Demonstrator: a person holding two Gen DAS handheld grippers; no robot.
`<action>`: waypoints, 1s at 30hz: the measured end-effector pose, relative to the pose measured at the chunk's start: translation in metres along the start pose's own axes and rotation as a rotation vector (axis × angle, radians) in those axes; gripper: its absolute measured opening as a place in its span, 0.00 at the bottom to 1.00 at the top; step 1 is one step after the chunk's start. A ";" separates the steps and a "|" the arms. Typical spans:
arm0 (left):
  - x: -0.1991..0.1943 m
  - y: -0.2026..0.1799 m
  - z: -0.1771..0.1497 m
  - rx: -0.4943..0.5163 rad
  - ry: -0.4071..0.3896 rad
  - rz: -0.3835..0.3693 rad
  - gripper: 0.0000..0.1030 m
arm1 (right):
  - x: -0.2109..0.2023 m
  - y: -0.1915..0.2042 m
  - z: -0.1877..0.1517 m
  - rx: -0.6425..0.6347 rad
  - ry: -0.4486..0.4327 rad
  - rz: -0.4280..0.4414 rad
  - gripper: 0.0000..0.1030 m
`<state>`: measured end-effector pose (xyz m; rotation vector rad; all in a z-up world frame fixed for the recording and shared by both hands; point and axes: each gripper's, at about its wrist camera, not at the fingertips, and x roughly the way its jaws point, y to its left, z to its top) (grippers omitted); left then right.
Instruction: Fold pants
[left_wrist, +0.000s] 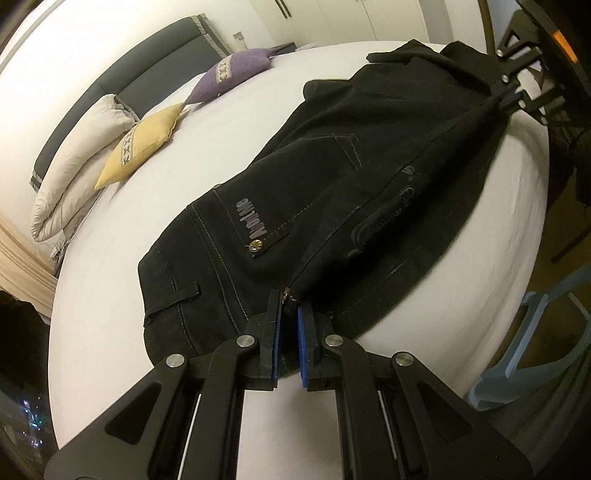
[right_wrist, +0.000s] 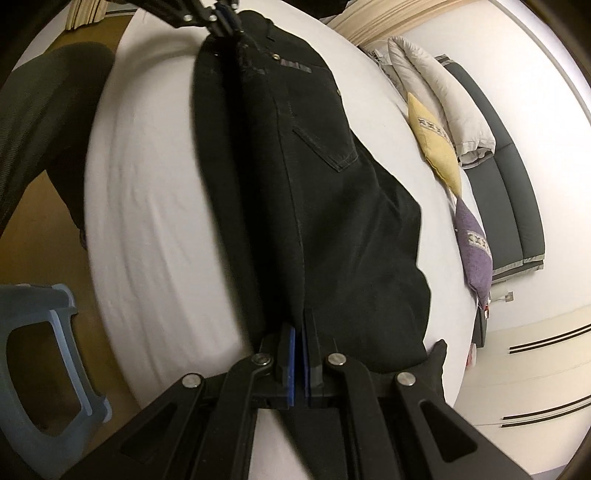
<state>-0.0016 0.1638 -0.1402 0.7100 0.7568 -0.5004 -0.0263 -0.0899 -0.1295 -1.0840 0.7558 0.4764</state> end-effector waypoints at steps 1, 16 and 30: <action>0.000 -0.001 -0.002 0.006 0.004 -0.003 0.06 | 0.001 0.002 0.001 0.006 0.005 0.001 0.03; 0.019 0.001 0.001 0.089 0.040 -0.006 0.06 | 0.024 0.011 -0.014 0.013 0.067 -0.088 0.03; 0.013 -0.006 -0.001 0.081 0.007 0.031 0.06 | 0.018 0.021 -0.014 0.015 0.057 -0.116 0.03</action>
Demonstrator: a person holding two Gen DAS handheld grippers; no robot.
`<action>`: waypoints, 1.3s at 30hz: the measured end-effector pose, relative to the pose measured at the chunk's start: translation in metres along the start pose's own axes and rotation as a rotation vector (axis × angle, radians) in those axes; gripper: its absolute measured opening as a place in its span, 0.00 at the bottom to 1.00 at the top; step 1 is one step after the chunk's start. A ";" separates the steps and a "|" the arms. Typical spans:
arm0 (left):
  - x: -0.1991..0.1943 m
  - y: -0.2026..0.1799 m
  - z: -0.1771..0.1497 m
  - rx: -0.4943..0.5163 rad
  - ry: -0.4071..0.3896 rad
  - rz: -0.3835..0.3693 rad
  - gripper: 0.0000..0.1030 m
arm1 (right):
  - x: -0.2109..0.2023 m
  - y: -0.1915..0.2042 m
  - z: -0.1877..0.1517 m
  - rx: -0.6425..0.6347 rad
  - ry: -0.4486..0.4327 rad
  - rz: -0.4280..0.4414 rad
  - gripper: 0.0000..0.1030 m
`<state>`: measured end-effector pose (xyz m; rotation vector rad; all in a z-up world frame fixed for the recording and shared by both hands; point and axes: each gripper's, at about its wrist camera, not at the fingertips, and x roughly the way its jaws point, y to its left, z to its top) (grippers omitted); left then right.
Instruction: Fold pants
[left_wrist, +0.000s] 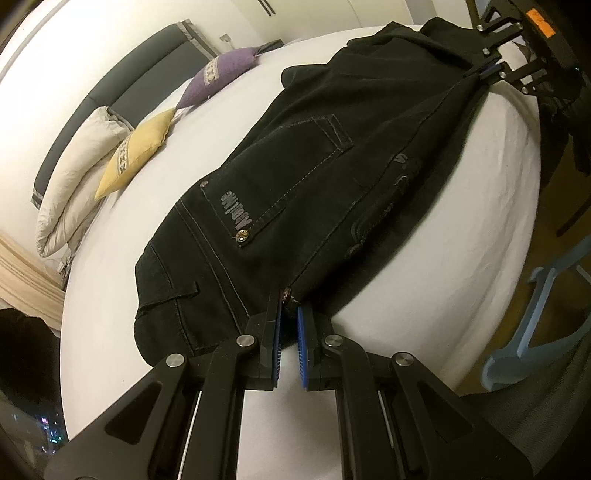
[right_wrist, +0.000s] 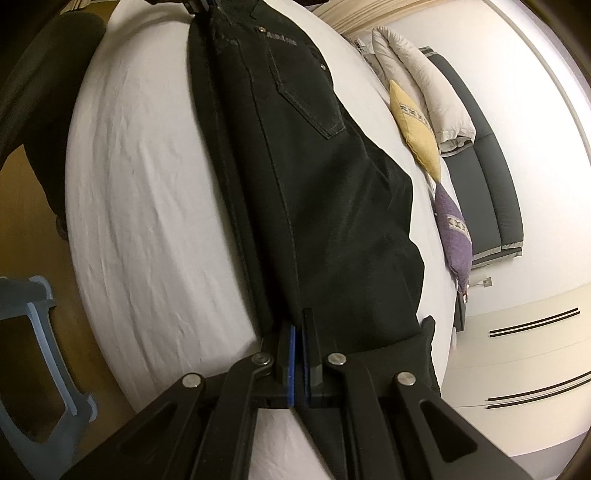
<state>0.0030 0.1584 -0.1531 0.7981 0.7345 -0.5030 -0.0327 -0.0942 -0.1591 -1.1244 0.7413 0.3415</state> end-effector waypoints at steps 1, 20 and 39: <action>-0.001 -0.001 -0.001 -0.001 -0.003 -0.002 0.06 | 0.000 0.000 0.000 0.003 0.001 0.001 0.03; -0.023 -0.003 -0.009 0.001 0.101 -0.013 0.24 | -0.017 -0.016 -0.019 0.086 0.006 0.039 0.56; 0.090 -0.021 0.141 -0.403 0.115 -0.127 0.24 | 0.120 -0.305 -0.110 1.235 0.255 0.337 0.70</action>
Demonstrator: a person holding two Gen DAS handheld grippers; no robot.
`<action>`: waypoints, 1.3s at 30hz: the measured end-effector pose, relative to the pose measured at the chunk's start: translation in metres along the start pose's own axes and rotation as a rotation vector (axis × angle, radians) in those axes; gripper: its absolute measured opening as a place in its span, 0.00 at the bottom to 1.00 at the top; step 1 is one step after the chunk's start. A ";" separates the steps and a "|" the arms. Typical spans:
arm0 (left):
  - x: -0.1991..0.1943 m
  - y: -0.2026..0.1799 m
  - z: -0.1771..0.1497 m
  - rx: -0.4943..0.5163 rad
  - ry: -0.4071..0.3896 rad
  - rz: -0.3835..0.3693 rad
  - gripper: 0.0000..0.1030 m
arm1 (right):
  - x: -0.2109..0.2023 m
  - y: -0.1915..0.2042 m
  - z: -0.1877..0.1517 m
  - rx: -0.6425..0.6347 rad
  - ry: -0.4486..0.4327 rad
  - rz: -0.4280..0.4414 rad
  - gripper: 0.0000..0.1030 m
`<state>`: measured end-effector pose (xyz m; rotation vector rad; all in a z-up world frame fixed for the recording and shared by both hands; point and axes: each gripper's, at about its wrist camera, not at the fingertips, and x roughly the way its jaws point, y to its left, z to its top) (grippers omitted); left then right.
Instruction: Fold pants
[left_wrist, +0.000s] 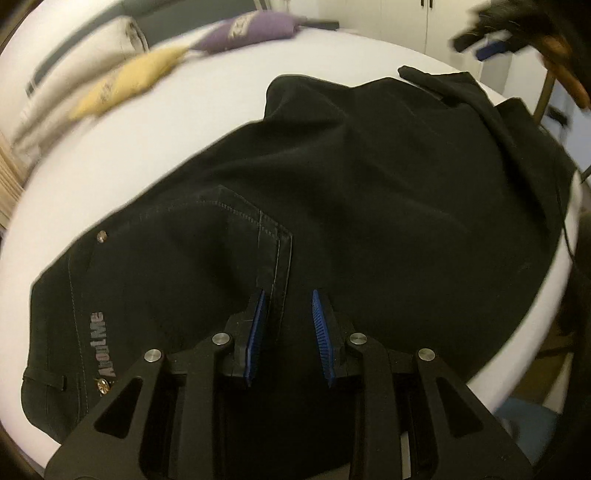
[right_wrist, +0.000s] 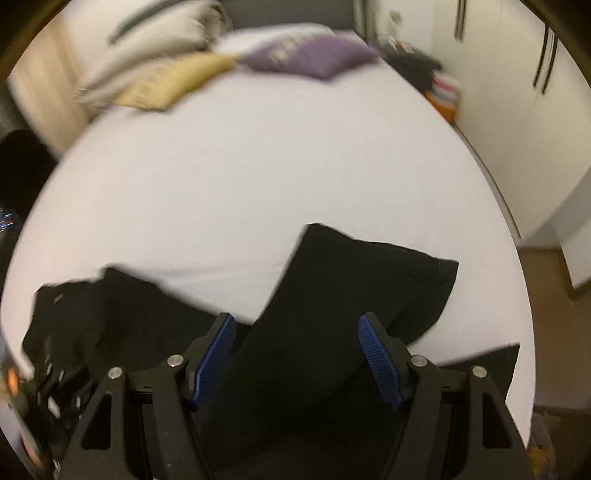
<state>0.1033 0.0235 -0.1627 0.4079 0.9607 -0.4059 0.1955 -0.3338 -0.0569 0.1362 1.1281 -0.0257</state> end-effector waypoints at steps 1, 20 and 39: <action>0.001 -0.001 0.001 -0.008 -0.002 0.005 0.24 | 0.012 0.001 0.012 -0.003 0.018 -0.021 0.70; -0.004 -0.002 -0.010 -0.054 -0.045 0.011 0.24 | 0.101 -0.010 0.062 0.034 0.185 -0.181 0.14; 0.001 -0.018 0.002 -0.120 -0.044 0.120 0.26 | -0.083 -0.189 -0.161 0.684 -0.425 0.132 0.12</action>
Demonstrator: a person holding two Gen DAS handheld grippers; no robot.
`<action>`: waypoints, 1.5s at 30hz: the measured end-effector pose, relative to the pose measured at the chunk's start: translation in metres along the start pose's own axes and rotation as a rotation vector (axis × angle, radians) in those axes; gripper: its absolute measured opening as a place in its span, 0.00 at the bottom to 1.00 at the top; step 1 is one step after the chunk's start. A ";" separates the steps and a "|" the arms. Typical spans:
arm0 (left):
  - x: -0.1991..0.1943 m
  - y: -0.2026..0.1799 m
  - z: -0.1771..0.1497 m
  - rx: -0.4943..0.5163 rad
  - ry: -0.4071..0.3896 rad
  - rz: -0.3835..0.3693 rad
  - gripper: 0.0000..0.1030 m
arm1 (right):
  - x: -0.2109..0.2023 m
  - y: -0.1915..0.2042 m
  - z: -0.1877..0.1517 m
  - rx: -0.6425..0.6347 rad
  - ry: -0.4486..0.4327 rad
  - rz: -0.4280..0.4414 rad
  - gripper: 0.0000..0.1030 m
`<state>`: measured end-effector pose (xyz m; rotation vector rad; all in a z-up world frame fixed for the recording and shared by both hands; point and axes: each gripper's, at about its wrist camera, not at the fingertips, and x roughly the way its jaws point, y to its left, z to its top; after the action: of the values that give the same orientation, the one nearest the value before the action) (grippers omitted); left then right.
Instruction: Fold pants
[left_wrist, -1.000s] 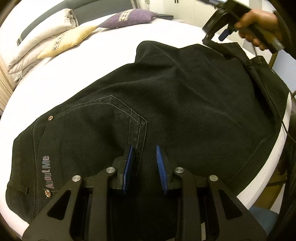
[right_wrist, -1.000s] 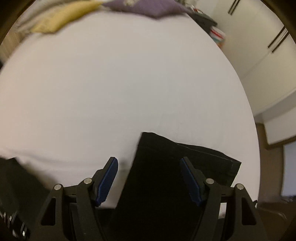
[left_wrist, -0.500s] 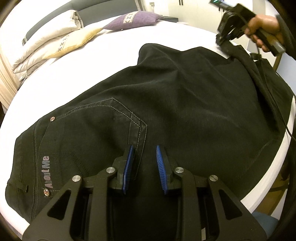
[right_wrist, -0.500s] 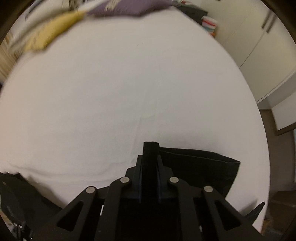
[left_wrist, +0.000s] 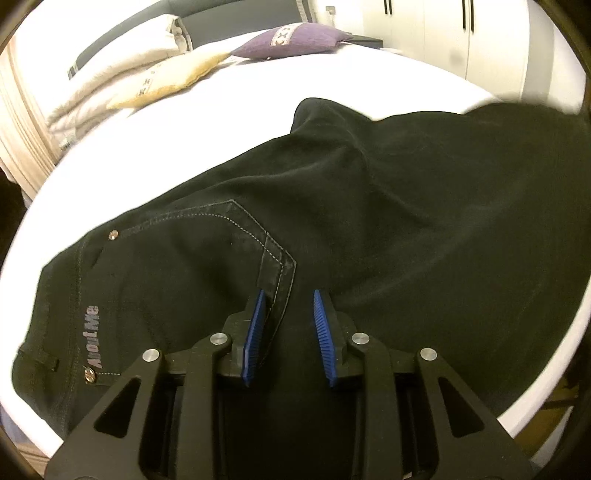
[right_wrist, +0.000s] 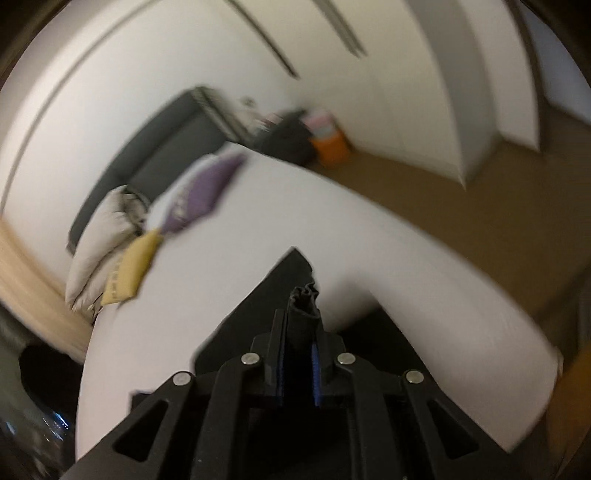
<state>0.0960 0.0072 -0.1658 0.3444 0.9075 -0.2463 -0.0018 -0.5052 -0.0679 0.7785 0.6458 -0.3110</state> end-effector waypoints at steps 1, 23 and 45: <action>0.000 -0.004 0.000 0.017 0.000 0.020 0.26 | 0.004 -0.016 -0.011 0.043 0.019 -0.005 0.12; 0.005 -0.023 0.012 0.027 0.037 0.073 0.26 | 0.009 -0.086 -0.050 0.204 0.111 0.018 0.11; 0.012 -0.021 0.026 0.062 0.103 0.044 0.26 | 0.004 0.008 0.050 0.038 0.104 0.247 0.11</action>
<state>0.1143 -0.0229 -0.1643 0.4372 0.9944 -0.2183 0.0264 -0.5369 -0.0395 0.9052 0.6351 -0.0576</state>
